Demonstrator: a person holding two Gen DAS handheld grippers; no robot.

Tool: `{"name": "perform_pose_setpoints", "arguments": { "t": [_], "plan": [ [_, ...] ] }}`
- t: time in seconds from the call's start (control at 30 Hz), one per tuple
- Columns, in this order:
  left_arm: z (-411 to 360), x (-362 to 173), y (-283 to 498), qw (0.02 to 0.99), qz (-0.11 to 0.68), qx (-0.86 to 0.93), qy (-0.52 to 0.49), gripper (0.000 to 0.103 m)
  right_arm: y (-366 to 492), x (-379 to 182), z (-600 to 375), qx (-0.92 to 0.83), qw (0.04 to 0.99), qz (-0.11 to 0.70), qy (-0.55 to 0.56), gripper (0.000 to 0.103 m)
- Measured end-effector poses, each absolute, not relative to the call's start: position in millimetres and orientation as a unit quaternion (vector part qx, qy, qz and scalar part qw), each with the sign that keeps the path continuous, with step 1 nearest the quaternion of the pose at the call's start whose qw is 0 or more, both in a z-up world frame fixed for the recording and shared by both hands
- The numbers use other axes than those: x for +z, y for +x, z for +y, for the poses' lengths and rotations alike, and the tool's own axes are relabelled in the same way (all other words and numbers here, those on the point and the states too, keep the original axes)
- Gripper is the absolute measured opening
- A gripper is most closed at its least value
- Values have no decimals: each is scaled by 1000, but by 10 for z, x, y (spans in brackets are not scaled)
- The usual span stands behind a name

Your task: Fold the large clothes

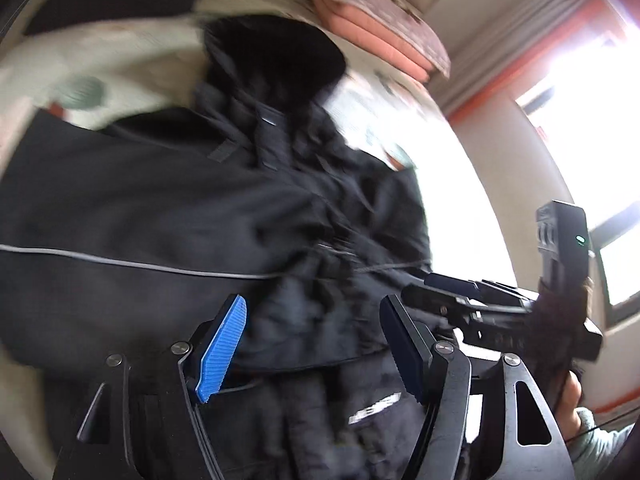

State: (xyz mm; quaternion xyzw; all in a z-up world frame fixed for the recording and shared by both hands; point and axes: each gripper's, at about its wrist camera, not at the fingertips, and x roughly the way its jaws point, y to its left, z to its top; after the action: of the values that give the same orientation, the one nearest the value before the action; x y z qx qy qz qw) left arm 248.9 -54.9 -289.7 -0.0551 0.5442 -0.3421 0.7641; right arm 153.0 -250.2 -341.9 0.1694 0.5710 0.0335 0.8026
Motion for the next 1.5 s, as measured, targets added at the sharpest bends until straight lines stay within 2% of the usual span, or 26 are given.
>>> {"name": "perform_pose_setpoints", "arguments": {
  "t": [0.27,0.3,0.33,0.4,0.53,0.7,0.87,0.9,0.93,1.03,1.1,1.17,1.3,1.4,1.5],
  "plan": [
    [183,-2929,2736,799,543,-256,-44,72,1918,-4026,-2547,89,749,576,316,63],
    [241,-2950,2760,799,544,-251,-47,72,1936,-4069,-2533,96,743,574,329,61],
    [279,-2966,2788,800,545,-246,-47,72,1946,-4104,-2513,102,737,574,342,48],
    [337,-2991,2826,803,544,-239,-43,72,1926,-4072,-2501,99,738,569,348,34],
    [334,-3013,2952,806,544,-231,-28,72,1664,-3572,-2630,64,779,536,318,28],
    [148,-3181,3123,789,559,-255,-15,72,1210,-3044,-3020,-29,819,516,248,28],
    [-214,-3627,3170,765,587,-259,61,72,1233,-3624,-3117,-75,783,577,220,29],
    [-277,-3669,3145,768,582,-256,85,74,1254,-3793,-3097,-83,775,589,213,30],
    [-328,-3684,3111,769,575,-259,103,80,1254,-3935,-3079,-88,768,598,210,30],
    [-433,-3710,3020,769,561,-265,153,81,1271,-4126,-3069,-102,767,597,212,31],
    [-421,-3660,3027,766,561,-272,156,81,1268,-4076,-3069,-104,763,601,211,32],
    [-379,-3545,3067,763,563,-281,146,79,1247,-3900,-3088,-114,757,610,204,42],
    [-260,-3116,3131,776,533,-311,130,76,1303,-3203,-2881,-124,798,567,160,54],
    [-257,-2915,3323,780,522,-328,109,76,1562,-2942,-2597,-94,821,543,145,55],
    [-356,-3035,3577,783,524,-318,104,76,1941,-3173,-2344,-79,820,554,115,55]
  ]
}}
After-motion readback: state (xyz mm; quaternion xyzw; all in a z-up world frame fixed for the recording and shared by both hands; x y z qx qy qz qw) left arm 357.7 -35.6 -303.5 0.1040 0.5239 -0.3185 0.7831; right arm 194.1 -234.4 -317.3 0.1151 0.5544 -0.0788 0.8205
